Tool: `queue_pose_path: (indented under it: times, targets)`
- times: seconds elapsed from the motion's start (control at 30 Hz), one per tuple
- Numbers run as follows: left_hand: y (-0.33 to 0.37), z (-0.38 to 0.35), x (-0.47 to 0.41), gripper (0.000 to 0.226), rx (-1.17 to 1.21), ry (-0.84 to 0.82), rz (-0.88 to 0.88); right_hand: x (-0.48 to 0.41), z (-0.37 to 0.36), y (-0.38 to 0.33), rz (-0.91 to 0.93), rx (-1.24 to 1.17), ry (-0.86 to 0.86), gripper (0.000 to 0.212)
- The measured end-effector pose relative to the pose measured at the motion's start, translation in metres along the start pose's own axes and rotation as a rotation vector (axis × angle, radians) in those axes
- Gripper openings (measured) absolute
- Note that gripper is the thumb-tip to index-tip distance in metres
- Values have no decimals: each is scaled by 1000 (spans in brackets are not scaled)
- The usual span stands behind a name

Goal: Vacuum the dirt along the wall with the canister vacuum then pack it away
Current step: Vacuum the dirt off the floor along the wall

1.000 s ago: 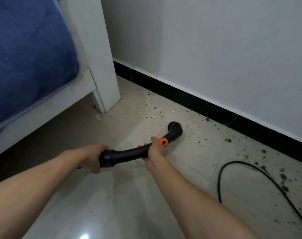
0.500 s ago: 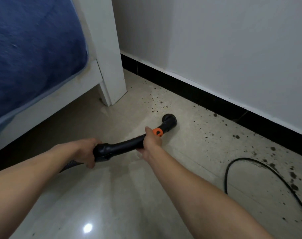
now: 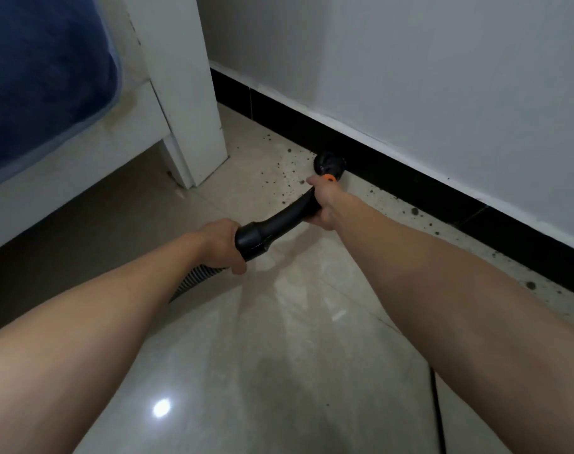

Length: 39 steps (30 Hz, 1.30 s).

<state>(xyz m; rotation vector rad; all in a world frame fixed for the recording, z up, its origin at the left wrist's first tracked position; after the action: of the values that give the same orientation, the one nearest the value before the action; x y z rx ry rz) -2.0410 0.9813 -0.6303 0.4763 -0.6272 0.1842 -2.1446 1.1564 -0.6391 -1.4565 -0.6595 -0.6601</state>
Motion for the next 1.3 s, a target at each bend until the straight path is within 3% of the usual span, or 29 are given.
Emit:
queue_pose_path:
  times: [0.2,0.43,0.7,0.9,1.03,1.17,1.3]
  targets:
    - [-11,-9,23,49,-139,-33,35,13,-1,43,-28,-138,-4,45]
    - [-64,-23,81,45,-299,-142,103,73,-31,125,-75,-325,-4,18]
    - [-124,-17,137,49,-415,-291,231,121,-87,183,-136,-391,-22,22]
    - [-111,-4,122,48,-291,-218,212,103,-79,141,-82,-312,-50,24]
    - [-78,7,97,36,-68,-157,133,71,-62,97,-40,-204,-36,35]
    - [-51,16,68,42,121,-111,70,42,-51,54,-1,-123,-25,35]
    - [-37,30,35,47,189,131,16,9,-43,21,30,-63,14,37]
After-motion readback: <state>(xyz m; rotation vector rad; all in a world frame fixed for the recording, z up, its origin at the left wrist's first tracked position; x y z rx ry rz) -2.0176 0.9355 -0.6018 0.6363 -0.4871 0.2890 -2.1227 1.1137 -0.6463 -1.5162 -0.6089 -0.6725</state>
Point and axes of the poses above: each hand's wrist, its own x-axis away from the middle knuckle, its own z-axis out of the back of the hand, y = z × x, the point moved 6 cm from there along -x, towards the middle knuckle, and after that the axes turned 2 degrees about x, right-handed, at the moved point
